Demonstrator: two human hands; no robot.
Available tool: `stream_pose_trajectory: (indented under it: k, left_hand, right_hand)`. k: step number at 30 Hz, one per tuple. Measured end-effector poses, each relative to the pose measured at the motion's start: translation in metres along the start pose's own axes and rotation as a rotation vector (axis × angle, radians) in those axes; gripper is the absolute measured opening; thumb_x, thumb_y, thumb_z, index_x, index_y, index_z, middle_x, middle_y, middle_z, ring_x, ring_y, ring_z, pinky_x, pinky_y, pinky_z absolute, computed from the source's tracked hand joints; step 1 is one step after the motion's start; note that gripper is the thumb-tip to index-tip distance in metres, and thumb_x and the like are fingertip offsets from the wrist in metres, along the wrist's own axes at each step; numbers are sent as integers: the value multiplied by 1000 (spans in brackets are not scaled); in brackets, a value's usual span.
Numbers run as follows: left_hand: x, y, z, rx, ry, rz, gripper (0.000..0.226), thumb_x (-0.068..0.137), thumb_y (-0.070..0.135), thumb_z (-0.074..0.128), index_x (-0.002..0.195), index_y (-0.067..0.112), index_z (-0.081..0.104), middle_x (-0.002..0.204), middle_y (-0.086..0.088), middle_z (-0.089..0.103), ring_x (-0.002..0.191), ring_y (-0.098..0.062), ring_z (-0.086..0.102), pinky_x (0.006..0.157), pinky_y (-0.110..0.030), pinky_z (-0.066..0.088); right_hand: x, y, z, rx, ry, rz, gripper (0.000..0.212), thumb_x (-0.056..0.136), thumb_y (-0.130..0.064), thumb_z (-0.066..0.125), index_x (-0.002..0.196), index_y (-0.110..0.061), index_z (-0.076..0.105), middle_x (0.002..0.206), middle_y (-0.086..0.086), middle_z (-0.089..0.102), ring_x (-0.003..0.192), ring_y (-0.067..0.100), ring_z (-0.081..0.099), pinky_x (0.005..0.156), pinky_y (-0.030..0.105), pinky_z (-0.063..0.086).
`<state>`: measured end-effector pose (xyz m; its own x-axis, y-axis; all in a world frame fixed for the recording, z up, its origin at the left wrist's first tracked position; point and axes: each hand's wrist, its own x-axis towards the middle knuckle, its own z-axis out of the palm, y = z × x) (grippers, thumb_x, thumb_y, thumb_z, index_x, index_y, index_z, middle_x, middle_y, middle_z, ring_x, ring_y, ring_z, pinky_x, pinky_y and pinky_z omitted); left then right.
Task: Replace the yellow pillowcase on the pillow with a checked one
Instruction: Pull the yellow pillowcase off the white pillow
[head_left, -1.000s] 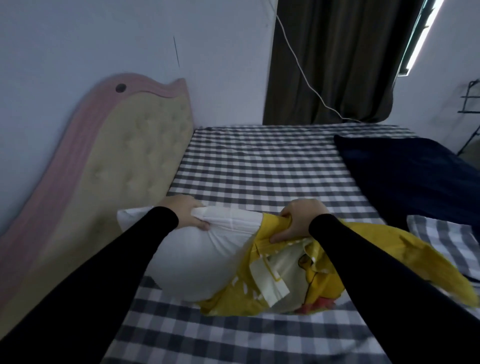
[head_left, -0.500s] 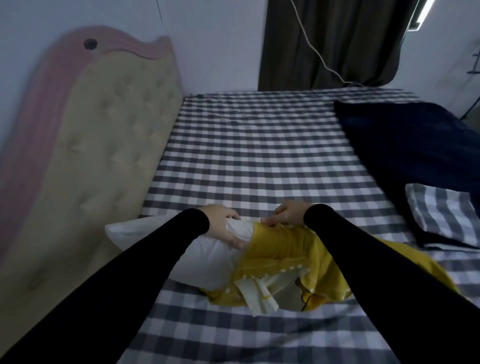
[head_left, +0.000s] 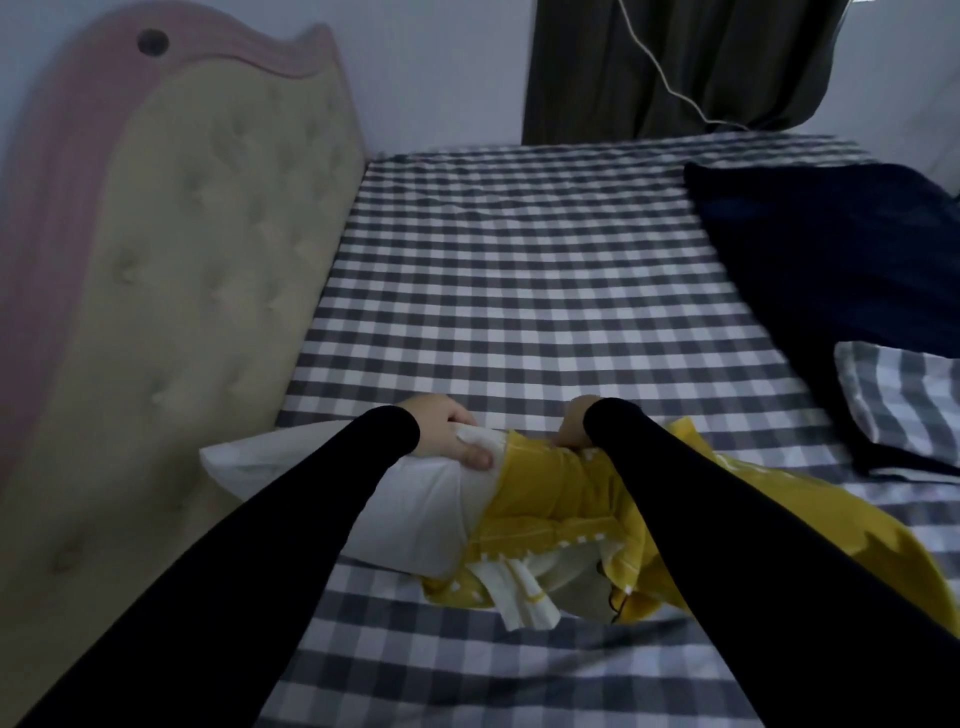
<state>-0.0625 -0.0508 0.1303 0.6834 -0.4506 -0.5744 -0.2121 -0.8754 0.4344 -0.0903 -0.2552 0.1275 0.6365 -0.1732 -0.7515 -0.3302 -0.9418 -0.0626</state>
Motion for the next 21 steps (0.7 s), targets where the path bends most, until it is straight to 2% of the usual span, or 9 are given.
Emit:
stream_pose_trajectory:
  k: [3,5,8,9,11,13,15,18,21]
  left_hand:
    - [3,4,1,-33,16,2,36,59,57,79,83,32,72,85,12,70,84,-9,63,74,-27,49]
    - [1,7,-5,-76,52,8,32,59,53,81,80,31,72,83,11,70,82,-9,64,73,-28,50]
    - [-6,16,-22,-140,148,32,31,55,46,85,77,29,73,79,10,71,80,-7,65,70,-26,48]
    - [-8,19,-28,-152,183,46,29,55,43,86,76,28,73,78,10,71,80,-7,64,68,-25,47]
    - [-14,28,-44,-148,261,91,28,54,35,88,75,26,72,78,9,71,79,-8,64,66,-23,45]
    - [-21,35,-62,-119,343,134,29,52,30,90,73,27,70,77,11,69,78,-7,62,64,-21,43]
    - [-29,35,-74,-82,409,162,36,49,30,92,76,31,68,78,16,66,77,-1,58,64,-17,40]
    - [-34,24,-75,-34,426,180,45,45,36,93,83,33,68,85,19,63,82,1,55,68,-13,39]
    - [-26,1,-59,-70,384,131,39,49,33,92,81,24,72,77,12,65,72,-3,55,61,-12,41]
  right_hand:
    - [1,3,-1,49,65,-65,41,95,-45,49,86,-7,57,72,3,56,67,15,52,69,26,43]
    - [-1,7,-8,234,156,-107,46,94,-45,51,107,-2,61,92,11,64,87,24,60,73,28,41]
    - [-11,6,-26,454,265,-165,46,95,-38,51,113,2,62,114,17,65,106,31,61,75,26,41]
    - [-14,5,-33,508,287,-188,44,96,-37,50,110,2,64,111,15,66,100,29,63,71,23,42]
    - [-25,3,-50,632,348,-238,40,96,-38,50,90,-3,67,86,9,66,69,20,61,55,18,43]
    - [-33,2,-63,785,434,-267,39,94,-41,53,70,-11,58,67,2,59,56,13,53,49,22,41]
    - [-39,1,-71,906,529,-307,38,93,-42,54,74,-10,61,66,0,58,62,15,54,51,23,39]
    - [-40,-3,-65,943,632,-368,43,94,-39,54,88,2,66,76,12,59,71,18,52,50,21,36]
    - [-23,-1,-38,909,670,-392,29,95,-29,55,82,-5,63,74,10,57,74,19,52,51,26,30]
